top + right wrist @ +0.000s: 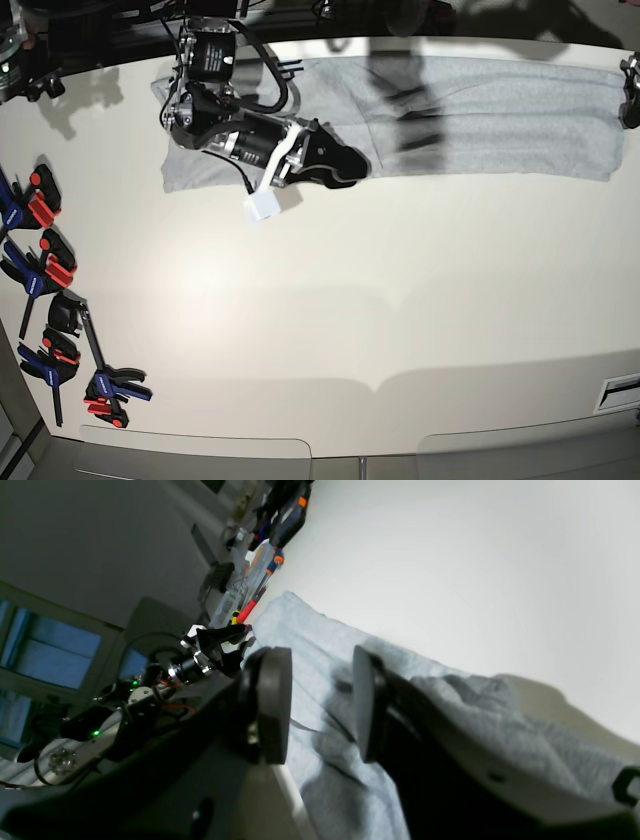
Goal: Fold the T-shirt properly
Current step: 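Release the right gripper and pinch the strip end with the left gripper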
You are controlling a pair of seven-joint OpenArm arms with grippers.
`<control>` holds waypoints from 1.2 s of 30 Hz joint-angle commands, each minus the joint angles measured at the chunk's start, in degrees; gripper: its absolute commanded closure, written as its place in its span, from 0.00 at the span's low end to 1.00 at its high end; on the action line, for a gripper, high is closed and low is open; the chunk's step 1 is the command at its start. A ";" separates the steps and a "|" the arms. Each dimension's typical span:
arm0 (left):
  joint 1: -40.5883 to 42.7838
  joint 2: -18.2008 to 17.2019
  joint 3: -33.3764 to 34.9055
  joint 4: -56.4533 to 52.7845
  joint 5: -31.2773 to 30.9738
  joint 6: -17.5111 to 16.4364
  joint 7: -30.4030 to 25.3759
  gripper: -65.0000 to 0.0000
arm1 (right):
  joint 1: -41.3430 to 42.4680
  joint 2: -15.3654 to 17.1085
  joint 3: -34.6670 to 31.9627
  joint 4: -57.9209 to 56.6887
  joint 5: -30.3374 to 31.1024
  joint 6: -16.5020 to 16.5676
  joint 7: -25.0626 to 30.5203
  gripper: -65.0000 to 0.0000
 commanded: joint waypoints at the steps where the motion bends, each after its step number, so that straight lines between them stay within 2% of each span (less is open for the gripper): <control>1: 0.17 -1.31 -0.22 1.29 -0.28 -0.34 0.24 0.50 | 0.92 0.02 -0.07 0.98 1.68 0.49 1.14 0.70; 5: 0.15 -1.31 -0.15 3.10 3.52 -0.34 0.15 0.50 | 0.94 0.00 -0.07 0.98 1.66 0.49 1.14 0.70; 11: 0.17 -0.96 0.35 3.30 3.43 -0.34 0.63 0.51 | 0.96 0.02 -0.07 0.98 1.66 0.49 1.16 0.70; 15: 0.17 -0.98 5.81 3.30 3.37 -0.34 0.28 0.51 | 1.40 0.00 -0.07 0.98 1.62 0.49 1.14 0.70; 18: 0.17 -0.96 9.20 3.30 3.39 -0.34 -2.80 0.51 | 1.57 0.00 -0.07 0.98 1.60 0.49 1.14 0.70; 19: 0.17 -0.98 9.55 3.30 3.37 -0.34 -3.23 0.53 | 1.55 0.02 -0.07 0.98 1.64 0.49 1.14 0.70; 21: 0.15 -1.03 9.51 3.32 2.99 -0.34 -3.23 0.65 | 1.55 0.02 -0.07 0.98 0.96 0.49 1.11 0.70; 24: 0.20 -1.03 9.46 3.37 0.63 -0.34 -1.66 1.00 | 1.57 0.02 -0.07 0.98 -1.77 0.49 1.95 0.70; 27: 0.20 -1.01 9.46 3.74 -3.19 -0.34 0.85 1.00 | 1.57 0.00 0.20 0.98 -5.09 0.49 4.22 0.70; 30: 0.37 -0.98 9.46 6.19 -3.10 -0.34 1.11 1.00 | 1.57 0.00 2.45 0.98 -7.87 0.49 6.78 0.70; 36: 3.45 0.22 9.49 20.31 -3.74 -0.34 2.16 1.00 | 1.57 0.33 13.29 0.98 -10.82 0.49 8.87 0.70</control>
